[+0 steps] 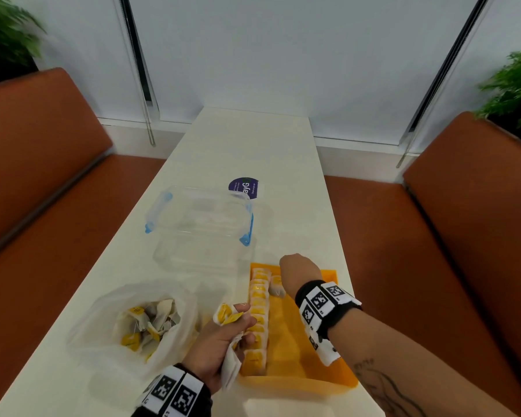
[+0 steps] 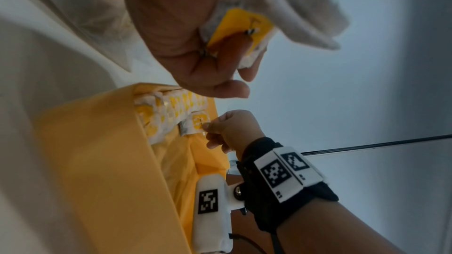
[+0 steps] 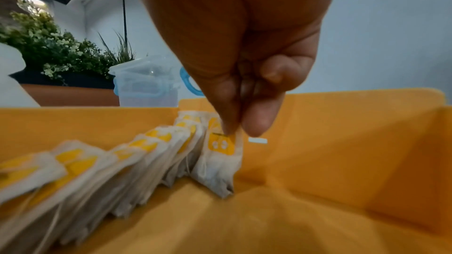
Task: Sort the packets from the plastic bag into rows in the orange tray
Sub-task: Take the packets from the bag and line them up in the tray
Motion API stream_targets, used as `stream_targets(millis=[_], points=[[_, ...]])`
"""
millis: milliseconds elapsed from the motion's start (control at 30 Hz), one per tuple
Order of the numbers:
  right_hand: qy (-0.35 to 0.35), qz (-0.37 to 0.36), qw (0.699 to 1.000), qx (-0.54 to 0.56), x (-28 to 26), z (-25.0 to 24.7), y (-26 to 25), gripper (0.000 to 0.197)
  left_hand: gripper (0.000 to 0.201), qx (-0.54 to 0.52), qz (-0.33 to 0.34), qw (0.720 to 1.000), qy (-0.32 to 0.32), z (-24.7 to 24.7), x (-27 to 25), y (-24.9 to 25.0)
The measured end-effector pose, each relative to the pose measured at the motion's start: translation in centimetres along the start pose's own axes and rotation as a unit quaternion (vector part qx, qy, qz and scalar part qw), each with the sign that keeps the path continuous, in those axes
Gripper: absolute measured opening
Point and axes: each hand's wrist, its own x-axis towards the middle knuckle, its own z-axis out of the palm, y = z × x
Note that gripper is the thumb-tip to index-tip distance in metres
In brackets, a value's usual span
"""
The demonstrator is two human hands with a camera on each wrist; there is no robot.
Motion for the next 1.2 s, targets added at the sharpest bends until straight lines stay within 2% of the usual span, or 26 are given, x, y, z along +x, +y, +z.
stream_targets(millis=[167, 267, 333, 367, 400, 467, 500, 533, 567, 667, 833, 933, 1033, 1067, 1200], points=[[0.014, -0.007, 1.0, -0.015, -0.5, 0.1, 0.4, 0.026, 0.022, 0.003, -0.006, 1.0, 0.001, 0.0, 0.5, -0.2], [0.02, -0.006, 1.0, -0.008, -0.9, -0.2, 0.8, 0.026, 0.02, 0.024, -0.012, 1.0, -0.004, 0.3, 0.4, 0.0], [0.029, -0.017, 0.999, 0.031, -1.1, -0.8, 0.8, 0.022, 0.022, 0.035, -0.021, 0.999, -0.015, 0.5, 0.3, 0.3], [0.031, -0.035, 0.995, 0.092, -1.4, -1.2, 0.7, 0.017, 0.024, 0.042, -0.027, 0.999, -0.022, 0.6, 0.3, 0.4], [0.017, -0.06, 0.981, 0.186, -1.8, -1.6, 0.4, 0.014, 0.026, 0.05, -0.035, 0.998, -0.029, 0.6, 0.4, 0.5], [-0.06, -0.127, 0.912, 0.385, -3.3, -3.0, -0.4, 0.014, 0.027, 0.069, -0.047, 0.996, -0.044, 0.7, 0.4, 0.6], [-0.103, -0.153, 0.884, 0.43, -4.1, -3.6, -0.8, 0.017, 0.027, 0.078, -0.053, 0.994, -0.054, 0.8, 0.4, 0.6], [-0.138, -0.177, 0.87, 0.439, -4.7, -4.1, -1.1, 0.02, 0.025, 0.088, -0.059, 0.992, -0.065, 0.9, 0.5, 0.6], [-0.159, -0.201, 0.869, 0.423, -5.0, -4.2, -1.3, 0.021, 0.023, 0.097, -0.064, 0.991, -0.073, 1.0, 0.5, 0.6], [-0.125, -0.225, 0.902, 0.348, -5.1, -3.8, -1.5, 0.019, 0.016, 0.117, -0.075, 0.987, -0.082, 1.5, 0.4, 0.7], [-0.066, -0.191, 0.911, 0.36, -5.1, -3.4, -0.1, 0.011, 0.012, 0.12, -0.068, 0.989, -0.061, 1.2, 0.5, 0.6], [0.008, -0.129, 0.924, 0.36, -4.8, -3.4, 0.7, 0.001, 0.012, 0.08, -0.073, 0.993, -0.039, 0.7, 0.9, 0.5], [0.073, -0.054, 0.947, 0.307, -4.0, -2.8, 1.6, 0.008, 0.007, 0.07, -0.067, 0.995, -0.022, 0.3, 1.2, 0.4], [0.073, -0.04, 0.957, 0.277, -3.7, -2.5, 1.8, 0.01, 0.002, 0.071, -0.067, 0.995, -0.022, 0.2, 1.2, 0.3], [0.016, -0.01, 0.986, 0.165, -2.0, -0.6, 1.7, 0.019, 0.016, 0.067, -0.085, 0.994, -0.018, -0.1, 1.3, 0.3]])
